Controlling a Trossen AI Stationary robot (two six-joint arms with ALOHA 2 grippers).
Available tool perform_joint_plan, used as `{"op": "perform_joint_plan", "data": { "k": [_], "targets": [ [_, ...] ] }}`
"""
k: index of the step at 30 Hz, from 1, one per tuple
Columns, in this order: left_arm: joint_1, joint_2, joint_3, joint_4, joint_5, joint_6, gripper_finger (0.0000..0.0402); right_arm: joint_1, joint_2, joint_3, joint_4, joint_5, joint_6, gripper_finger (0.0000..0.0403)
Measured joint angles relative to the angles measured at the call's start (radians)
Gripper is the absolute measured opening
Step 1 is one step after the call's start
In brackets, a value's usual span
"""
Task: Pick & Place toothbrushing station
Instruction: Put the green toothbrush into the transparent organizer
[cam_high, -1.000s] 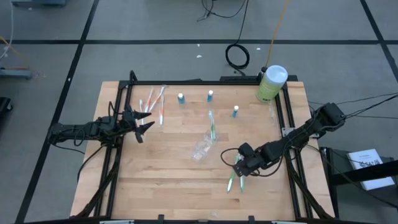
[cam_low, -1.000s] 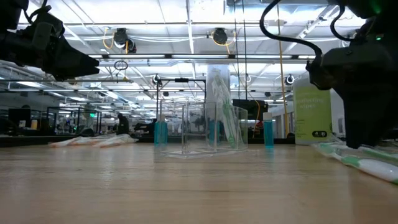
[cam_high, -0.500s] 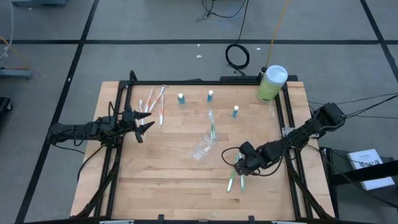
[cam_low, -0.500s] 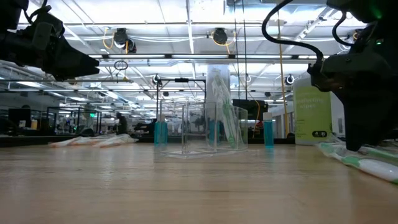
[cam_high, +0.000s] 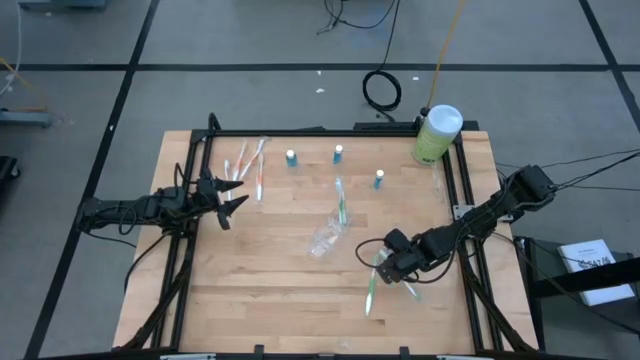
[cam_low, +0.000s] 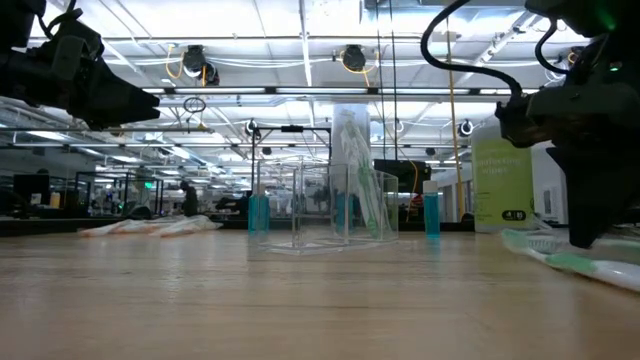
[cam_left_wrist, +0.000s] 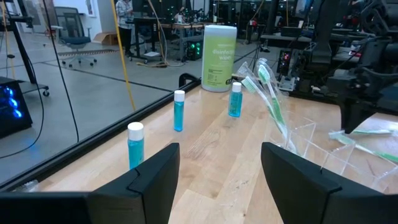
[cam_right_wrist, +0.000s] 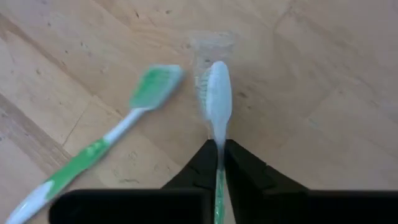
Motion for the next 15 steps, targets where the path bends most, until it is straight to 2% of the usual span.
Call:
{"op": "perform_joint_plan", "data": {
  "k": [7, 12, 15],
  "targets": [
    [0.000, 0.000, 0.000, 0.000, 0.000, 0.000, 0.0234, 0.000, -0.028, -0.001, -0.001, 0.027, -0.073, 0.0009],
    [0.000, 0.000, 0.000, 0.000, 0.000, 0.000, 0.0235, 0.000, -0.120, -0.001, 0.034, 0.130, -0.155, 0.0005],
    [0.000, 0.000, 0.000, 0.000, 0.000, 0.000, 0.0234, 0.000, -0.190, -0.001, 0.110, 0.255, -0.269, 0.0004]
  ]
}}
